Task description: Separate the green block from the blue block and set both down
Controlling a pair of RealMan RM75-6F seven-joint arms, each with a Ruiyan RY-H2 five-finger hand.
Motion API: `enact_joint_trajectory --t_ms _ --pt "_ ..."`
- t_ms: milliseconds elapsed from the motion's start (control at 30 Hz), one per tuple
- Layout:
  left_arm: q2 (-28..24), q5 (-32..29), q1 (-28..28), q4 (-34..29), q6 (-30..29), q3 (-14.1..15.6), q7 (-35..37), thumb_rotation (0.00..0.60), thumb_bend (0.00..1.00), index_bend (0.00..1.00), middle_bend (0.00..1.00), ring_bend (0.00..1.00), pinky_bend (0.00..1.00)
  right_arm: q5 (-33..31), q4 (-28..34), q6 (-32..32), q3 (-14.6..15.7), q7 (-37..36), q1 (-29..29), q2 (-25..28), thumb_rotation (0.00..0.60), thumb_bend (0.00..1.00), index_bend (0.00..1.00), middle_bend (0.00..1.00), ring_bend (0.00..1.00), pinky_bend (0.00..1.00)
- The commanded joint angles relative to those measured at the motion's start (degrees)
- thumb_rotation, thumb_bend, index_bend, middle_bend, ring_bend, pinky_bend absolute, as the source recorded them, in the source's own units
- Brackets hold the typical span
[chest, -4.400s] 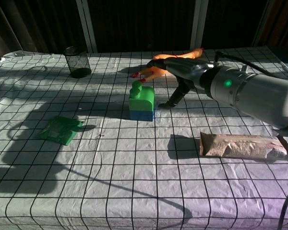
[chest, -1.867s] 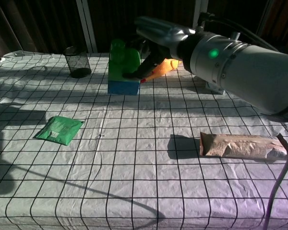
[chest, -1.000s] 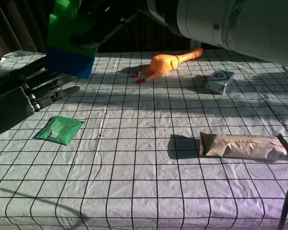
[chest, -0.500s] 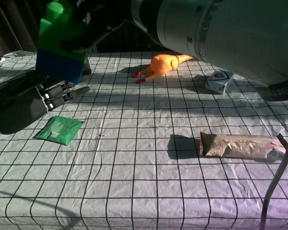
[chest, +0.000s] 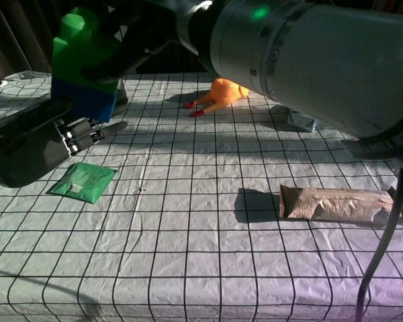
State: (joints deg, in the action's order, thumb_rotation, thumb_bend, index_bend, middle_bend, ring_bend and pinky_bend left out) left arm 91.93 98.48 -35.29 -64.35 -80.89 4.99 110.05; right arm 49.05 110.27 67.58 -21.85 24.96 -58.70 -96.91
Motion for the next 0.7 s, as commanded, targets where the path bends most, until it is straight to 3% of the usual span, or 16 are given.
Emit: enact_joint_trajectory --t_ms 33,267,433,700 --pt "-0.1 -0.19 -0.17 -0.21 0.31 0.02 0.47 0.6 0.45 0.53 0.5 0.11 0.0 0.11 -0.04 0.06 -0.07 -0.05 0.04 -0.05 0.6 0.35 0.96 0.7 0.53 0.27" --pt "-0.19 -0.6 -0.59 -0.69 1.12 0.16 2.6 0.6 0.58 0.64 0.64 0.23 0.02 0.34 -0.21 0.16 -0.09 -0.3 0.31 -0.11 0.6 0.35 0.96 0.7 0.53 0.27" --pt "-0.45 -1.73 -0.42 -1.95 1.42 -0.28 4.13 0.6 0.67 0.77 0.8 0.4 0.11 0.6 -0.23 0.17 -0.14 -0.88 0.69 0.06 0.6 0.35 0.96 0.7 0.53 0.27" --pt "-0.53 -2.6 0.36 -2.49 0.33 -1.28 4.32 0.6 0.75 0.79 0.82 0.43 0.19 1.08 0.66 0.02 -0.75 -2.3 1.75 1.74 0.6 0.35 0.96 0.7 0.53 0.27"
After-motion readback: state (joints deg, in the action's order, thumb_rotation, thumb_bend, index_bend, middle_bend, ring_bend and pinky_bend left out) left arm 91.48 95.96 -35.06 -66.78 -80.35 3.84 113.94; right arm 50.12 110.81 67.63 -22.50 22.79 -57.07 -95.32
